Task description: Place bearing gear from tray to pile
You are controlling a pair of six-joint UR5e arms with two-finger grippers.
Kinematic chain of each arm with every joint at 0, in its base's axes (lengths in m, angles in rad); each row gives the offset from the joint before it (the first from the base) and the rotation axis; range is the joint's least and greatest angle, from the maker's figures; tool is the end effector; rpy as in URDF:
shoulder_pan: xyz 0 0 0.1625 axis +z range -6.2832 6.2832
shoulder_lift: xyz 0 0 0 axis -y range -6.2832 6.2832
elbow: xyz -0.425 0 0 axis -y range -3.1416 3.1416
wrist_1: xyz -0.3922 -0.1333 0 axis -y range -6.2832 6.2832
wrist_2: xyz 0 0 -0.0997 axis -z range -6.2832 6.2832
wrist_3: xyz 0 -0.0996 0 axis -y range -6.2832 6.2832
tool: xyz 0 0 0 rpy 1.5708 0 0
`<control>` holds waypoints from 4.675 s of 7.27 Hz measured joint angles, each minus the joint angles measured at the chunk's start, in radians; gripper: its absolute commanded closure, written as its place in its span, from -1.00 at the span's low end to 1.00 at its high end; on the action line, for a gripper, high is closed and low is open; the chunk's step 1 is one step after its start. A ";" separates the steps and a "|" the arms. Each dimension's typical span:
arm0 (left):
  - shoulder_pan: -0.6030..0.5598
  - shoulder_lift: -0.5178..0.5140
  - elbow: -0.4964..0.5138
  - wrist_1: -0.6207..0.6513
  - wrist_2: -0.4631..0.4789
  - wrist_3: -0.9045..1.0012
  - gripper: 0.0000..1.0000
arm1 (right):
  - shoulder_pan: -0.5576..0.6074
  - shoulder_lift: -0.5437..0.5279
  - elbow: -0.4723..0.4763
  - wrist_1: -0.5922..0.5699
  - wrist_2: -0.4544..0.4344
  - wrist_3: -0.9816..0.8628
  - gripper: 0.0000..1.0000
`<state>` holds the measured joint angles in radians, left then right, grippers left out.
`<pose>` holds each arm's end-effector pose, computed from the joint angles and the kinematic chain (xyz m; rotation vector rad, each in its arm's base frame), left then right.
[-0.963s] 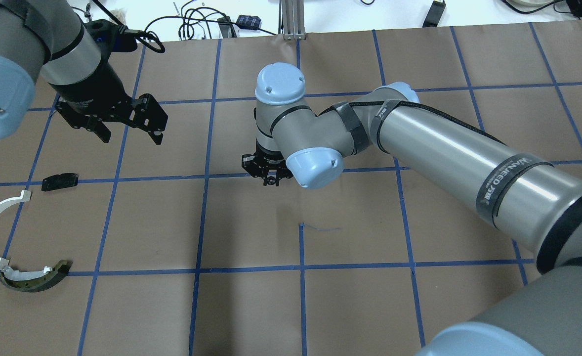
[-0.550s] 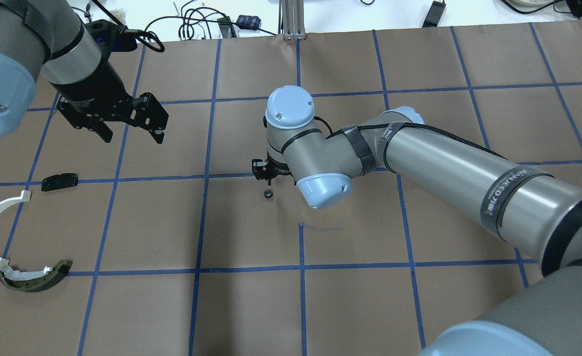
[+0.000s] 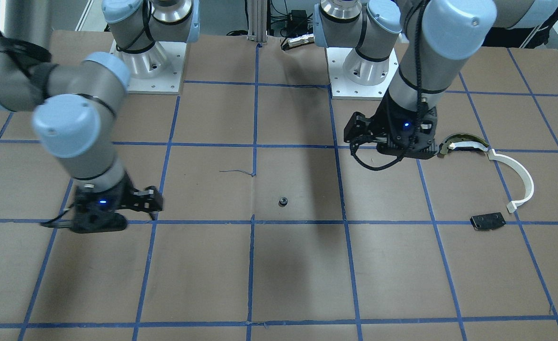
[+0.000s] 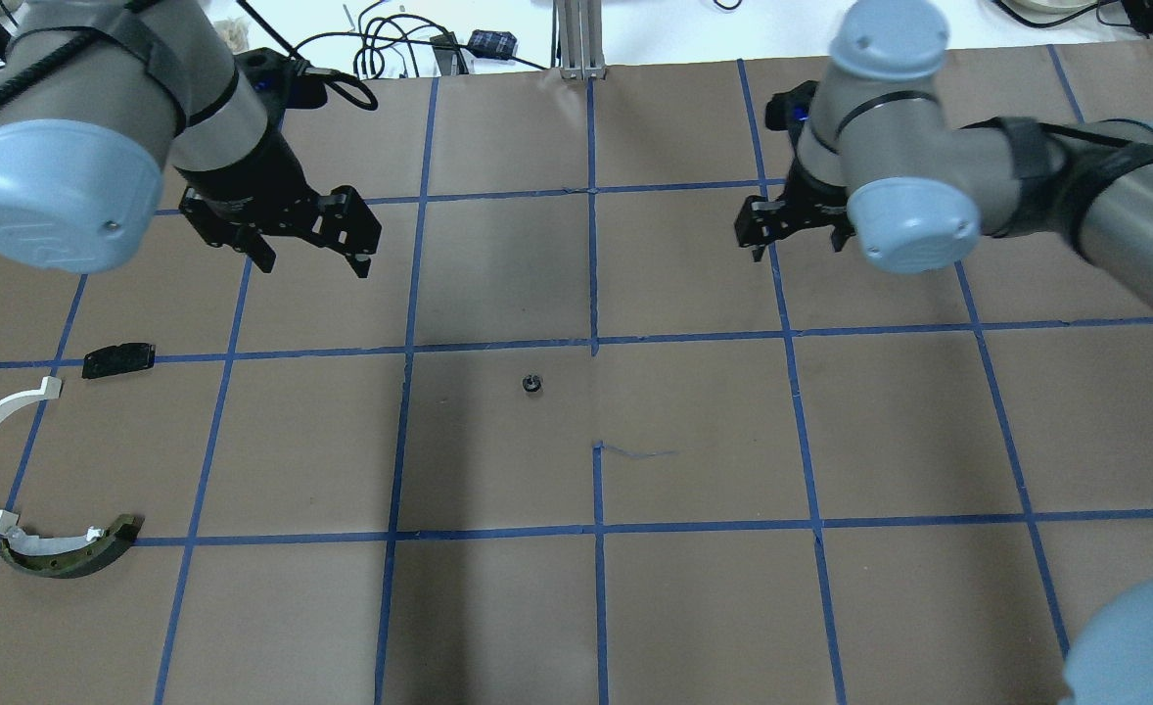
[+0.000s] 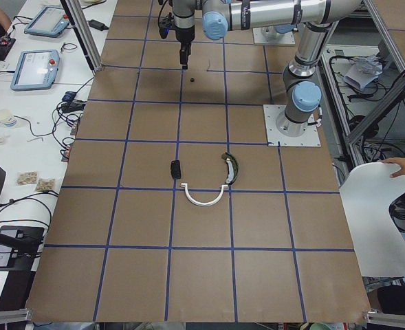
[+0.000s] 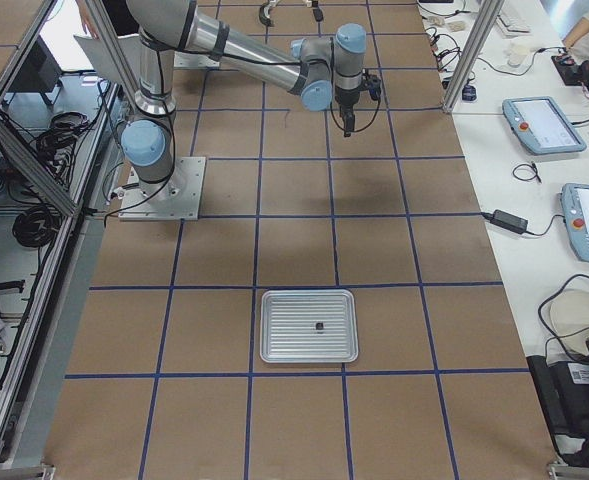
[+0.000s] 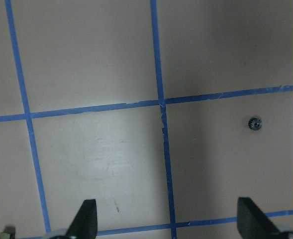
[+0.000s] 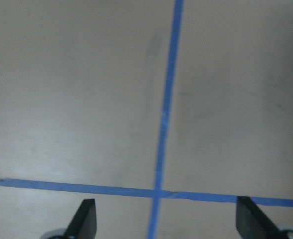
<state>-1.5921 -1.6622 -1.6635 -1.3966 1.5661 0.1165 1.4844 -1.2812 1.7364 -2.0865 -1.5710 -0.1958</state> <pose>-0.1449 -0.5201 0.4133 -0.2159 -3.1290 -0.0152 0.0828 -0.5885 0.3040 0.1712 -3.1268 0.0938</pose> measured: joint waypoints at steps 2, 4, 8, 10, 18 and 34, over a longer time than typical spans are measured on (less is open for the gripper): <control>-0.091 -0.110 -0.015 0.135 -0.038 -0.065 -1.00 | -0.305 -0.032 0.003 0.064 -0.002 -0.340 -1.00; -0.166 -0.223 -0.038 0.249 -0.053 -0.090 -1.00 | -0.574 0.025 -0.043 0.053 -0.006 -0.619 -1.00; -0.240 -0.357 -0.048 0.314 -0.049 -0.069 -1.00 | -0.829 0.255 -0.136 -0.108 -0.009 -0.911 -1.00; -0.243 -0.382 -0.066 0.314 -0.049 -0.047 -0.93 | -0.840 0.294 -0.142 -0.141 -0.018 -0.929 -0.48; -0.244 -0.430 -0.075 0.314 -0.049 -0.018 1.00 | -0.854 0.333 -0.155 -0.141 -0.038 -0.972 0.10; 0.683 -0.272 -0.066 0.159 0.119 0.431 1.00 | 0.260 0.135 -0.164 0.124 0.228 0.551 1.00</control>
<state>-0.9087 -1.9338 -1.7290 -1.2373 1.6851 0.5480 1.7448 -1.1461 1.5724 -1.9623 -1.3433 0.3547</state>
